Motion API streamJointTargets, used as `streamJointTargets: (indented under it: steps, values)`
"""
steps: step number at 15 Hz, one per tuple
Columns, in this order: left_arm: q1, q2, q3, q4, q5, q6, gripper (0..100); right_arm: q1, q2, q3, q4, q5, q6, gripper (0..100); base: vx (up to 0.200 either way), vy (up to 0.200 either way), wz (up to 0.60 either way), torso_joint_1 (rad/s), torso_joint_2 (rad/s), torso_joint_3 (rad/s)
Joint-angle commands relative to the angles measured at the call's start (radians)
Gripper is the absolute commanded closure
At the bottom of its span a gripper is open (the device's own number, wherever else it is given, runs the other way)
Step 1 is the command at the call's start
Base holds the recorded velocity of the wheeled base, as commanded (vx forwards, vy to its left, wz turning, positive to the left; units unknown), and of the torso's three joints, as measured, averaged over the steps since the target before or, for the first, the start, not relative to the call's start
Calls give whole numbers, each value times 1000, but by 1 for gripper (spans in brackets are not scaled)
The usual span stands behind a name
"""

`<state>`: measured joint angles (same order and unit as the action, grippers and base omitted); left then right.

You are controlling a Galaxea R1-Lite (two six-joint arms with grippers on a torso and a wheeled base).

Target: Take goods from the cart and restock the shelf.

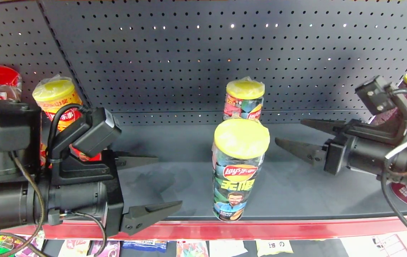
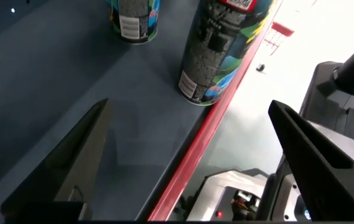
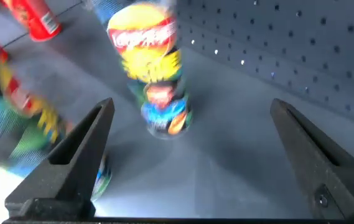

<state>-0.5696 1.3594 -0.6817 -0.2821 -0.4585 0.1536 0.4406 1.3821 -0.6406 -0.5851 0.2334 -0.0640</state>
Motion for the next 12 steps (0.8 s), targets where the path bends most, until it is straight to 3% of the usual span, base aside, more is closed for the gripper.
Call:
streamJointTargets:
  steps: [1, 4, 5, 6, 9, 10, 12]
  values:
    - [-1, 40, -2, -2, 8, 4, 0, 3, -135, 101, 4, 1, 0, 0, 0, 0, 0, 0, 0, 0]
    - [-4, 89, -10, 0, 12, 89, 0, 6, -264, 219, 21, 0, -5, 0, 0, 0, 0, 0, 0, 0]
    - [-4, 101, -9, 0, 14, 104, 0, 6, -307, 228, 67, 0, -5, 0, 0, 0, 0, 0, 0, 0]
    - [-9, 121, -10, 1, 20, 121, 0, 6, -374, 203, 197, 0, -5, 0, 0, 0, 0, 0, 0, 0]
    - [-18, 173, -21, 1, 75, 139, 0, 3, -480, 93, 462, 0, 0, 0, 0, 0, 0, 0, 0, 0]
    - [-19, 181, -22, 1, 87, 146, 0, 1, -486, 95, 465, 0, 0, 0, 0, 0, 0, 0, 0, 0]
    - [-21, 227, -25, 3, 124, 201, 0, -5, -511, 113, 469, -2, 1, 0, 0, 0, 0, 0, 0, 0]
